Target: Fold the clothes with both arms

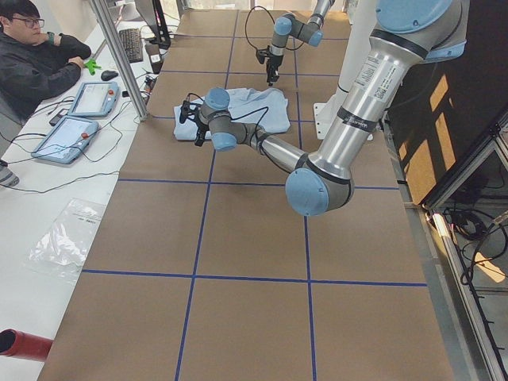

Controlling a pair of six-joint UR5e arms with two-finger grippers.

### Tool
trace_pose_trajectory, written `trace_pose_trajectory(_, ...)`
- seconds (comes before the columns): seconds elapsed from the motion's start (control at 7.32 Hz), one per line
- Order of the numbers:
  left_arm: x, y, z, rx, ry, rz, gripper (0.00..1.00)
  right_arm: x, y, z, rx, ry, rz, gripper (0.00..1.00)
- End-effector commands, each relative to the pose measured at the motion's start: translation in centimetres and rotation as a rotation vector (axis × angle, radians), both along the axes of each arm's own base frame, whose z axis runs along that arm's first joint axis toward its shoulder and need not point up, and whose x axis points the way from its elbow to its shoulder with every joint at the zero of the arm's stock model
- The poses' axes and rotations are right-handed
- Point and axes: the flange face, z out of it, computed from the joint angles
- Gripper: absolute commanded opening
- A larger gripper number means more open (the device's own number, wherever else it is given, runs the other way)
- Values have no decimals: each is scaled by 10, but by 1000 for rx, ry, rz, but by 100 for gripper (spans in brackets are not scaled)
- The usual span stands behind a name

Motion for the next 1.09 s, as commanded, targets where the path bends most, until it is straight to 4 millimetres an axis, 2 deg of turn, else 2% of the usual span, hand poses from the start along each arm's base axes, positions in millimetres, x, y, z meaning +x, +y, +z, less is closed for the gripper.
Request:
trace_pose_trajectory(0.0, 0, 0, 2, 3, -3, 3, 100, -5, -33, -53, 48, -76, 49, 100)
trace_pose_trajectory(0.14, 0, -1, 2, 4, -4, 4, 100, -33, -53, -80, 65, -96, 54, 100)
trace_pose_trajectory(0.27, 0, -1, 3, 4, -4, 4, 100, -58, -67, -90, 70, -88, 51, 100)
trace_pose_trajectory(0.41, 0, 0, 5, 2, -7, 4, 100, -68, -75, -82, 128, -38, 27, 100)
trace_pose_trajectory(0.82, 0, -1, 7, -1, -6, 5, 100, -73, -84, -51, 233, 73, -68, 100)
trace_pose_trajectory(0.96, 0, 0, 9, -2, -8, 5, 100, -75, -81, -48, 235, 78, -87, 100)
